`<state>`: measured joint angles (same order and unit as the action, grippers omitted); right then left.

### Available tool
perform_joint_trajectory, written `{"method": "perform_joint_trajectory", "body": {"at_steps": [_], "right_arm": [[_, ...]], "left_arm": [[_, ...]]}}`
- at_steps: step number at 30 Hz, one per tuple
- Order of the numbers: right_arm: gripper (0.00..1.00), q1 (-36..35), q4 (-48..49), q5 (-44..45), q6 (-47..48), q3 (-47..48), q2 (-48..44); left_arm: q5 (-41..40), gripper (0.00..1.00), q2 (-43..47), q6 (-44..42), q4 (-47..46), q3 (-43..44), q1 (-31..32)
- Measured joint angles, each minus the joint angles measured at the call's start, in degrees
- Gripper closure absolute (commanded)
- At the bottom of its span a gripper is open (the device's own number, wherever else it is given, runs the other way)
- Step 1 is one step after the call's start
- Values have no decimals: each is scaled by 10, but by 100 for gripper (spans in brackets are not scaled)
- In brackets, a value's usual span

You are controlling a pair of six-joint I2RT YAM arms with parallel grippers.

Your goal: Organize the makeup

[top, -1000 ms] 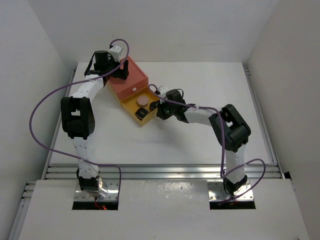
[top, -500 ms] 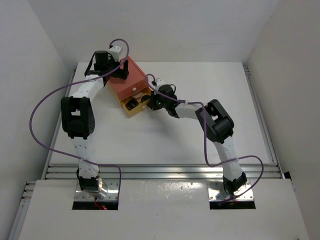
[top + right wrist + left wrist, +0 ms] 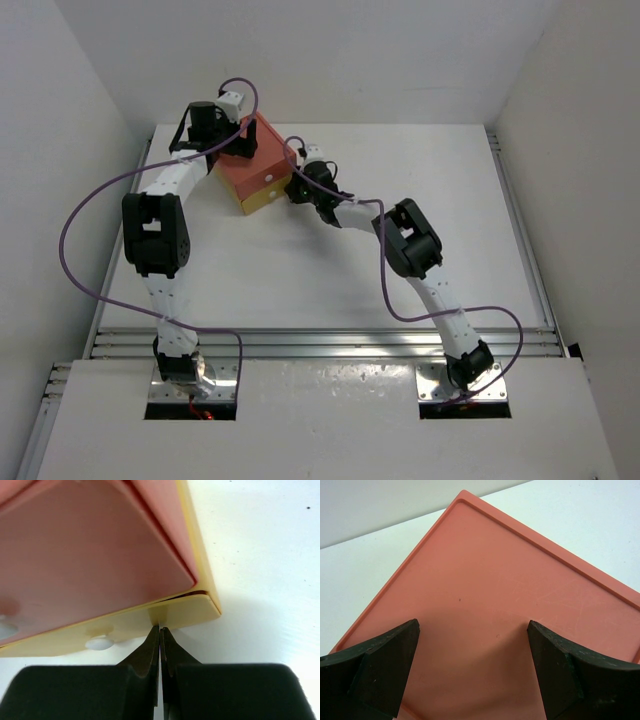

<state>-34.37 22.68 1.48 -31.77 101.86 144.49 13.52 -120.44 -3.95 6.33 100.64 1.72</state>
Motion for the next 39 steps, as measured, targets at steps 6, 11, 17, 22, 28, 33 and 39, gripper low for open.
{"method": "perform_joint_trajectory", "body": {"at_steps": [6,11,17,22,28,33,39], "right_arm": [[100,0,13,8,-2,-6,0],[100,3,58,16,1,-152,-78],[78,35,55,25,6,-364,-269],[12,143,-49,14,24,-408,-409],[0,249,-250,67,80,-395,-478],[0,311,-354,80,97,-408,-505],[0,374,-411,84,97,-415,-517]], "left_arm": [[1,5,-1,1,-4,0,-1],[2,5,-2,1,-3,2,-2],[4,5,-10,1,27,28,-2],[5,3,-24,0,99,84,-4],[-7,0,-15,-1,175,153,-32],[-59,0,68,0,204,116,-112],[-120,0,201,30,219,-69,-237]]}}
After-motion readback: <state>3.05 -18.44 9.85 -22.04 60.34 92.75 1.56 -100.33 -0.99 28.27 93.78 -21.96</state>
